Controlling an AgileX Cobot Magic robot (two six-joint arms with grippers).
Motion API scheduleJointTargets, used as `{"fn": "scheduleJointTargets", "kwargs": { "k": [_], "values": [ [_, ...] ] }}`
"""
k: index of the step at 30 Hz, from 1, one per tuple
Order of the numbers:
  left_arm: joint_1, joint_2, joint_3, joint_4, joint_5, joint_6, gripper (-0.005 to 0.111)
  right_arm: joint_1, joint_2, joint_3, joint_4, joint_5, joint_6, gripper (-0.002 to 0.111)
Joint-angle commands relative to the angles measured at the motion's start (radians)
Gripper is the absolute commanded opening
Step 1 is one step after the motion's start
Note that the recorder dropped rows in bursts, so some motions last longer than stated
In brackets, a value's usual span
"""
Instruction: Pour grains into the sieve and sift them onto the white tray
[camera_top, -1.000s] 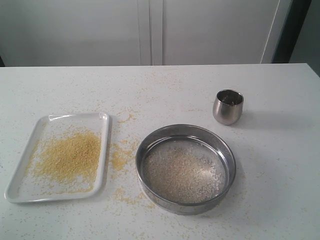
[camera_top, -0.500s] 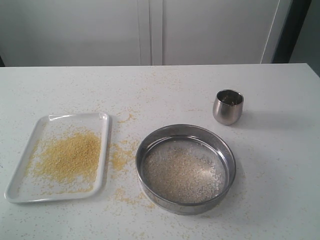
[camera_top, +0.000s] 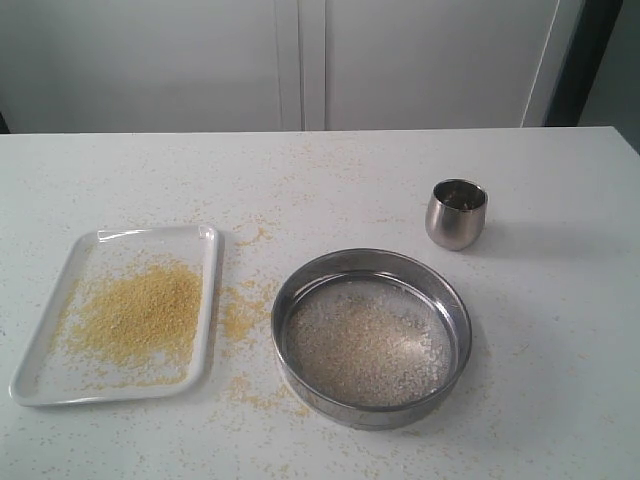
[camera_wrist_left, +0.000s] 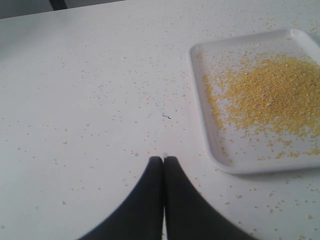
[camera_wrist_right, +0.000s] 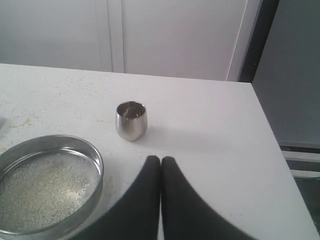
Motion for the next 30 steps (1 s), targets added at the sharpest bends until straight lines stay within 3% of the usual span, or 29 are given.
{"fn": "scheduleJointTargets", "kwargs": {
  "k": [1,4,12,30],
  "values": [
    [0.002,-0.005,0.007,-0.01,0.0,0.0,0.0,-0.006,-0.096,0.111,-0.006,-0.016,-0.004,0.0],
    [0.002,-0.005,0.007,-0.01,0.0,0.0,0.0,-0.006,-0.154,0.198,-0.006,-0.016,-0.004,0.0],
    [0.002,-0.005,0.007,-0.01,0.0,0.0,0.0,-0.006,-0.18,0.361,-0.006,-0.335,-0.002,0.0],
    [0.002,-0.005,0.007,-0.01,0.0,0.0,0.0,-0.006,-0.18,0.661,-0.006,-0.51,-0.002,0.0]
  ]
}}
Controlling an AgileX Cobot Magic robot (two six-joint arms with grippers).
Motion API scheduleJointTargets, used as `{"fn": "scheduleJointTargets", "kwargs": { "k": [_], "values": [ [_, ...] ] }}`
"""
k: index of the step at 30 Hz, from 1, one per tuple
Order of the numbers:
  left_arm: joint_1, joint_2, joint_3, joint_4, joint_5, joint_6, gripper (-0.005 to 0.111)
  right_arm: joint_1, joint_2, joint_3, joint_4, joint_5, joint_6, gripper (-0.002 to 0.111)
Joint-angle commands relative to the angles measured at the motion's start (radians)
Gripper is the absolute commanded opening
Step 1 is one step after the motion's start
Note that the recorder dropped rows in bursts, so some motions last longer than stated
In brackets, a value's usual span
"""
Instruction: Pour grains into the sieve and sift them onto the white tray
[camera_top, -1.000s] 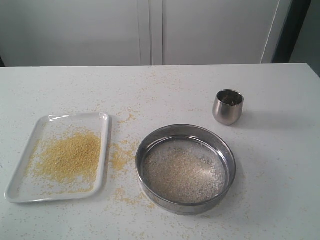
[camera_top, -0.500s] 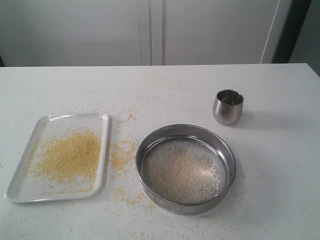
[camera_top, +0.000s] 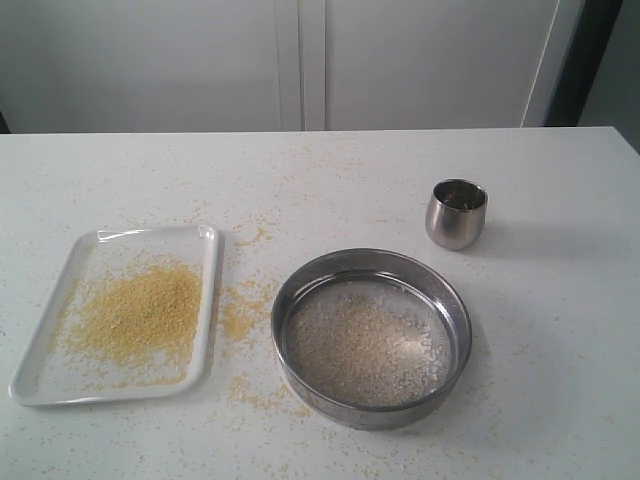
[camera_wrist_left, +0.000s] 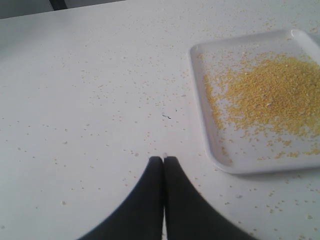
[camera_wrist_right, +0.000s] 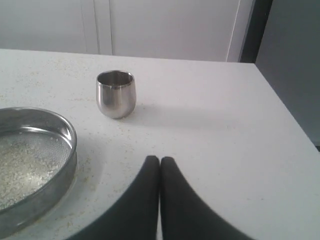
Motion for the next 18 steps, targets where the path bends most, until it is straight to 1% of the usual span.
{"fn": "scheduleJointTargets", "kwargs": {
  "k": [1,4,18],
  "values": [
    [0.002,-0.004,0.007,-0.01,0.0,0.0,0.0,-0.006,-0.005,0.07,-0.006,-0.02,-0.002,0.0],
    [0.002,-0.004,0.007,-0.01,0.0,0.0,0.0,-0.006,-0.005,0.099,-0.003,-0.056,-0.002,0.0],
    [0.002,-0.004,0.007,-0.01,0.0,0.0,0.0,-0.006,-0.005,0.099,-0.001,-0.068,-0.002,0.0]
  ]
}}
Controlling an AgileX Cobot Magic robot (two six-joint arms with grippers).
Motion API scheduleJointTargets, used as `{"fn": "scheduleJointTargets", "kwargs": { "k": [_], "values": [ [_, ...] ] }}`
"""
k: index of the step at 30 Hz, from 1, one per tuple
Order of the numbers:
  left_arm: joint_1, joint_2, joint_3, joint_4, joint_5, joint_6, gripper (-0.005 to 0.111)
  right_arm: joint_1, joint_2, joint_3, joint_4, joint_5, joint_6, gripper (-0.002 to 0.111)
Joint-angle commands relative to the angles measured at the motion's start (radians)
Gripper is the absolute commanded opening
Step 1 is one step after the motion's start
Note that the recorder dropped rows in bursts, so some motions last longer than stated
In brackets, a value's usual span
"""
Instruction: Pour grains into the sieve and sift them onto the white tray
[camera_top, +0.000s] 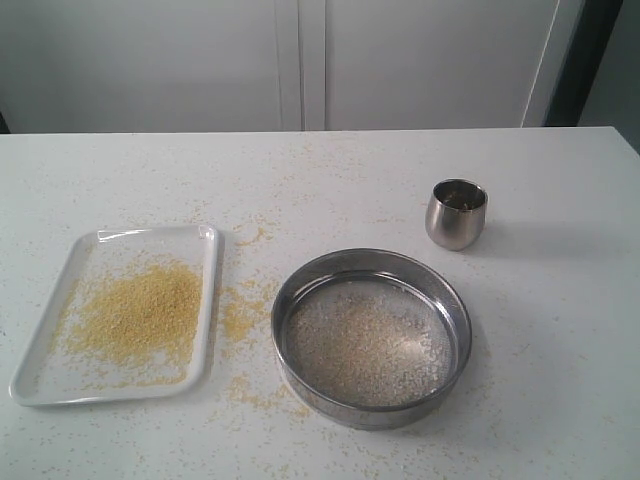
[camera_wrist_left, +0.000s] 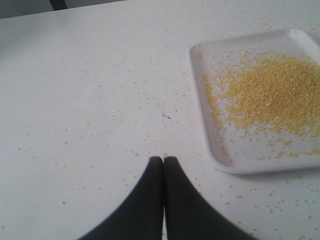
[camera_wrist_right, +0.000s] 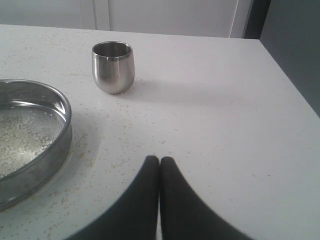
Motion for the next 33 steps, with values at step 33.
{"fn": "scheduleJointTargets", "kwargs": {
  "k": [33],
  "values": [
    [0.002,-0.004,0.007,-0.01,0.0,0.0,0.0,-0.006,-0.005,0.005,-0.076,-0.026,0.034,0.0]
  ]
}}
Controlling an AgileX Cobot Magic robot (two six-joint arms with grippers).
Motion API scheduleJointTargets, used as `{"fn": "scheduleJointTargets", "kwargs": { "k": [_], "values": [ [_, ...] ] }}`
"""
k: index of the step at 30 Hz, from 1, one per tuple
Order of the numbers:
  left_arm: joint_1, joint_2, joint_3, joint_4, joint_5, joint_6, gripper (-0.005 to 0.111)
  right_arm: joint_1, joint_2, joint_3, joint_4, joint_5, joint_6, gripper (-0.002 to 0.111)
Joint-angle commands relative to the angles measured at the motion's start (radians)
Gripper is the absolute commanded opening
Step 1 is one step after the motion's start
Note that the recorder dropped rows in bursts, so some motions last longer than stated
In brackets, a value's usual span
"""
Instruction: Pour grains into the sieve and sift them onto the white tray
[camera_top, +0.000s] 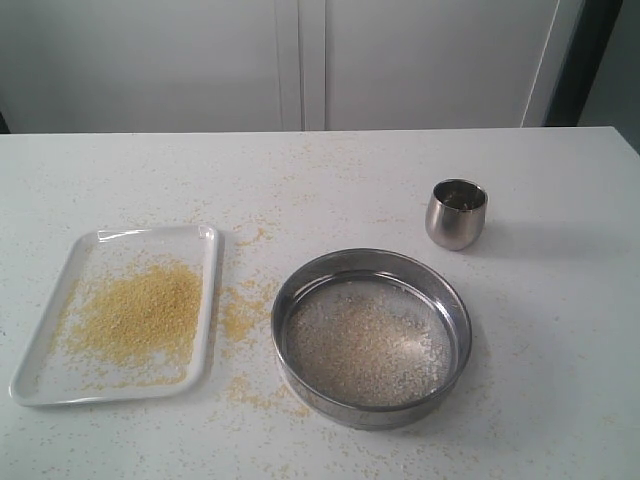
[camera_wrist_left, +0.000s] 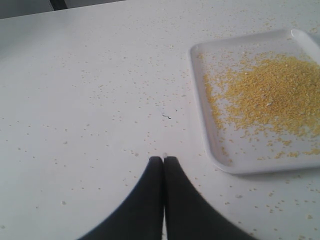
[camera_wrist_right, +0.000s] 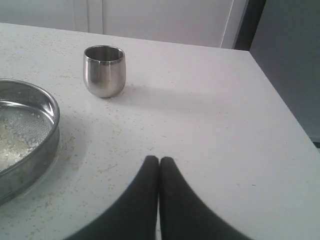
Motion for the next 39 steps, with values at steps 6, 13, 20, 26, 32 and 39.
{"fn": "scheduleJointTargets", "kwargs": {
  "k": [6,13,20,26,32,39],
  "values": [
    [0.002,-0.004,0.007,-0.01,0.0,0.0,0.0,-0.006,-0.005,0.005,-0.009,0.005,0.111,0.0],
    [0.002,-0.004,0.007,-0.01,0.0,0.0,0.0,-0.006,-0.005,0.005,-0.009,0.005,0.111,0.0],
    [0.002,-0.004,0.007,-0.01,0.0,0.0,0.0,-0.006,-0.005,0.005,-0.084,0.003,0.111,0.0],
    [0.002,-0.004,0.007,-0.01,0.0,0.0,0.0,-0.006,-0.005,0.005,-0.084,0.003,0.111,0.0],
    [0.002,-0.004,0.007,-0.01,0.0,0.0,0.0,-0.006,-0.005,0.005,-0.084,0.003,0.111,0.0],
    [0.002,-0.004,0.007,-0.01,0.0,0.0,0.0,-0.006,-0.005,0.005,-0.084,0.003,0.111,0.0]
  ]
}}
